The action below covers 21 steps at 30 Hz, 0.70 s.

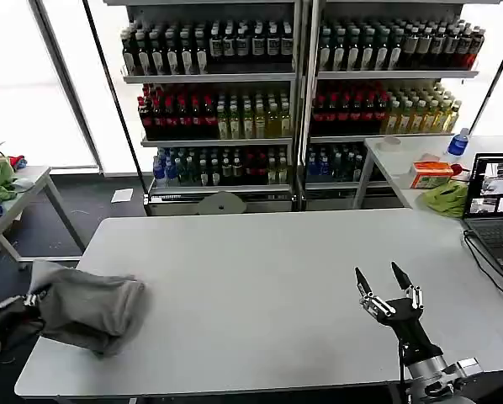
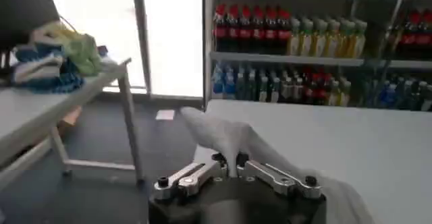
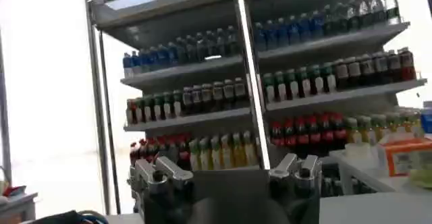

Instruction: Fold and organize the clothes.

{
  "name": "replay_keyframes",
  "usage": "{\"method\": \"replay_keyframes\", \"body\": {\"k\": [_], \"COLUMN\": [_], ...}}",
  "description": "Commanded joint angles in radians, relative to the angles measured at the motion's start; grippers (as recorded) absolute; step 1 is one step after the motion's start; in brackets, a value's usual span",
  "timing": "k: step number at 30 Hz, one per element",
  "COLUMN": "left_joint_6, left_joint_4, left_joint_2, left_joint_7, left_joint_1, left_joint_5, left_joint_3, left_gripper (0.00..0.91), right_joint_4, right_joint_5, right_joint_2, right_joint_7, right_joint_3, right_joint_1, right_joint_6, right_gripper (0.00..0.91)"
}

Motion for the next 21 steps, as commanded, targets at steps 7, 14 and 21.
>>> {"method": "replay_keyframes", "body": {"k": [7,14,21], "left_joint_6": [0.034,0.031,0.029], "left_joint_4": [-0.141,-0.26,-0.137], "left_joint_2": [0.26,0.081,-0.188], "left_joint_7": [-0.236,-0.65,-0.723], "left_joint_1": [-0.088,-0.505,-0.787], "left_joint_5": [-0.296,-0.728,-0.788], "left_joint_3": [0.199,0.731,1.076], "left_gripper": [0.02,0.01,0.01], "right_joint_4": [0.001,0.0,-0.001], "right_joint_5": [0.0,-0.017,-0.022], "right_joint_2": [0.019,0.052,0.067], "right_joint_7": [0.002,0.003,0.002], "right_joint_3": [0.009,0.008,0.022], "right_joint_1": [-0.001,-0.003,-0.019], "right_joint_6": [0.003,0.001,-0.002], "right_gripper": [0.907,0.907,0.907]}}
